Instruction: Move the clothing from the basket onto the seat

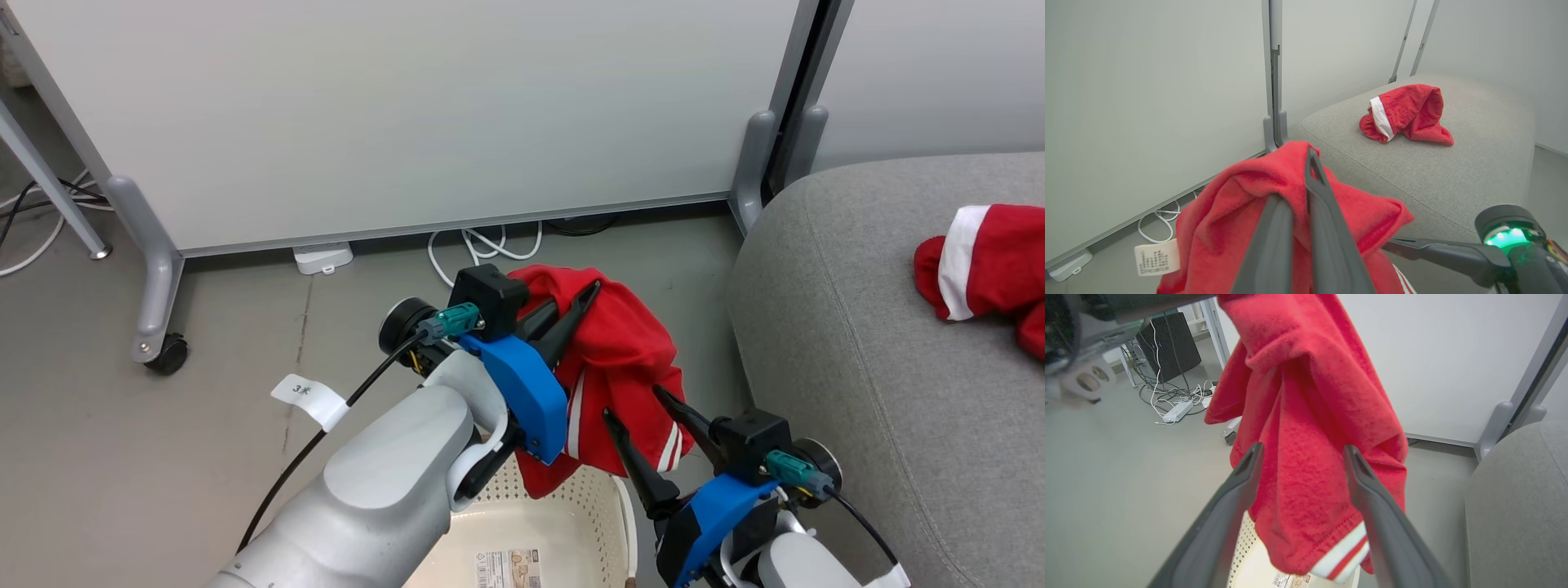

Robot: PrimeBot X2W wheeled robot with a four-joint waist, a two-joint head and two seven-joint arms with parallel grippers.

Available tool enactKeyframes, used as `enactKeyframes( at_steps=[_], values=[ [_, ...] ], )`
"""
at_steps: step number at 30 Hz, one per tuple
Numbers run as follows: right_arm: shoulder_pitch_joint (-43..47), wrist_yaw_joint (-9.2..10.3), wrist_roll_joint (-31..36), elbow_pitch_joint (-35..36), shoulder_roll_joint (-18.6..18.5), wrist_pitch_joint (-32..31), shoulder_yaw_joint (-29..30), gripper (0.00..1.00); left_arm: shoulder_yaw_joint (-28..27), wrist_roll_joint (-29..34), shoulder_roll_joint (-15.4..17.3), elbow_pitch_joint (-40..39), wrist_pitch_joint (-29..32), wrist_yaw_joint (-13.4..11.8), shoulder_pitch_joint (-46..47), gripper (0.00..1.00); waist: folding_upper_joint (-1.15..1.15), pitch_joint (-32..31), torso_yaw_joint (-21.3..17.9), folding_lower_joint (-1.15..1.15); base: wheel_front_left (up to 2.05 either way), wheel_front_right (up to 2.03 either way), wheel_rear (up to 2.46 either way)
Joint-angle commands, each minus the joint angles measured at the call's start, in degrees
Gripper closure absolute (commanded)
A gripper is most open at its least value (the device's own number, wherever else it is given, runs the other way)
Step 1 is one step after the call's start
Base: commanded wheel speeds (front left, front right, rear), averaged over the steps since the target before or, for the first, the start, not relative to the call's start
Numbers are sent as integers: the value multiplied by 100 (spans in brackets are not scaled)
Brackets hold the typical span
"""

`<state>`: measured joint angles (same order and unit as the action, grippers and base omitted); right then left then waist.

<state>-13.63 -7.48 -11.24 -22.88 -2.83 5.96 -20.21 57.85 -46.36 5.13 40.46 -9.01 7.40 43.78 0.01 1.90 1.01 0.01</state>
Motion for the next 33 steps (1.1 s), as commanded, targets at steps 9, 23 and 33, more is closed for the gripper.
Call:
enactKeyframes(
  at_steps=[9,23,33],
  values=[
    [-604,-3,-100,-870,-10,-64,-63,0,137,-57,-64,-114,-3,10,123,100,-1,-56,136,-1,0,0,0],
    [-1317,-3,-447,-1972,-9,141,-565,5,354,-177,-118,-258,41,10,118,100,-1,-146,233,-1,0,0,0],
    [-1556,-3,-737,-2400,-9,386,-768,100,401,-211,-80,-241,30,-1,126,100,-1,-173,208,-1,0,0,0]
  ],
)
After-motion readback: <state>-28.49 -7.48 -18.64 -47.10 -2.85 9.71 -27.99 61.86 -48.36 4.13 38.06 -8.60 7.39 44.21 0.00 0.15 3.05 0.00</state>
